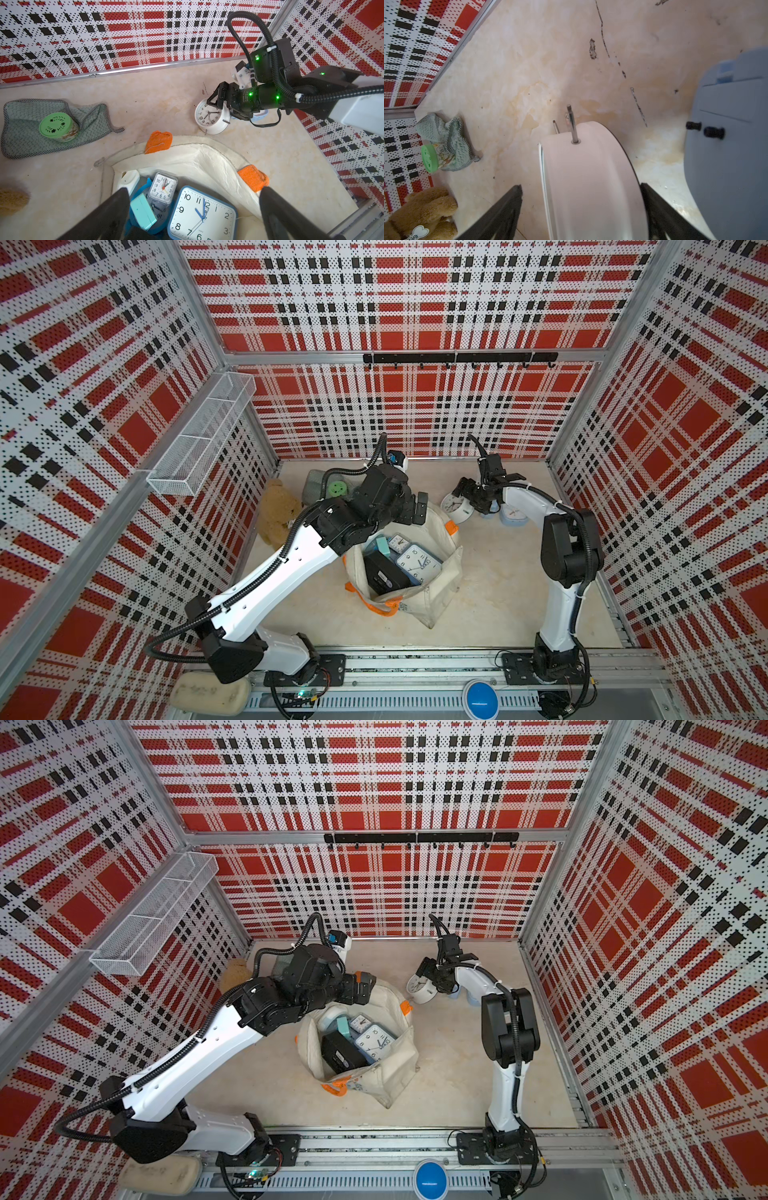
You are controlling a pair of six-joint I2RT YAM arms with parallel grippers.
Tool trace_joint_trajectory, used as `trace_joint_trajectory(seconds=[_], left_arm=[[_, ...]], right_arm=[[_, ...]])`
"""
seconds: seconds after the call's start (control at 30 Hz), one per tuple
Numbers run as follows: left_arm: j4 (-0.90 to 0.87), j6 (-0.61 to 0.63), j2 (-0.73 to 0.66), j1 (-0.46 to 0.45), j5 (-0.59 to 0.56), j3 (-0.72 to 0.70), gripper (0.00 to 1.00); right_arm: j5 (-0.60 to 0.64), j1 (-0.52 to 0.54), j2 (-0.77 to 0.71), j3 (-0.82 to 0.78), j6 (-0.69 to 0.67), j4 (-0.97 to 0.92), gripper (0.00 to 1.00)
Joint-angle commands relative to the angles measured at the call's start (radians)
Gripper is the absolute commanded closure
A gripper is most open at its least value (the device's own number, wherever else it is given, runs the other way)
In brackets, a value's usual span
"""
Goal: Take the alarm clock out of the canvas bag
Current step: Place the alarm at the center of the board, then pick up the alarm from the canvas bag.
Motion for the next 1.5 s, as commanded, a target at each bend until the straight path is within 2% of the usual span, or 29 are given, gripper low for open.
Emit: trace_joint_trajectory(seconds=[0.0,0.37,0.6,0.7,0.87,0.97,1.07,1.2,1.33,1.47], left_arm=[[0.006,-0.006,-0.021,0.009,-0.011,-0.001,0.01],[0.0,-0.016,-0.043,0.028,-0.016,-0.041,0.01],[-0.132,-0.132,-0.063,0.029,0.022,-0.081,0.01],[-0.197,-0.207,-0.084,0.03,0.072,-0.128,0.01],[-0.204,-0.309,-0.172,0.027,0.19,-0.272,0.0],[-0.193,-0.355,-0.221,0.009,0.227,-0.346,0.1],[-0.193,-0.398,-0.258,-0.02,0.24,-0.403,0.24],[-0.193,-0.457,-0.303,-0.073,0.271,-0.487,0.33],[-0.186,-0.549,-0.365,-0.143,0.276,-0.58,0.38],[-0.183,-0.612,-0.406,-0.203,0.249,-0.628,0.39]], right_arm=[[0.044,-0.004,-0.04,0.0,0.004,-0.016,0.09],[0.063,-0.002,-0.098,-0.018,-0.035,-0.014,0.06],[0.014,0.047,-0.282,-0.018,-0.13,-0.024,0.09],[0.006,0.106,-0.408,-0.035,-0.184,-0.077,0.11],[0.098,0.311,-0.564,-0.016,-0.302,-0.263,0.17],[0.168,0.45,-0.599,0.011,-0.316,-0.375,0.22],[0.193,0.563,-0.598,0.013,-0.272,-0.431,0.31],[0.148,0.634,-0.56,-0.05,-0.164,-0.447,0.43],[0.11,0.676,-0.535,-0.109,-0.088,-0.46,0.45],[0.084,0.729,-0.527,-0.202,-0.017,-0.463,0.41]])
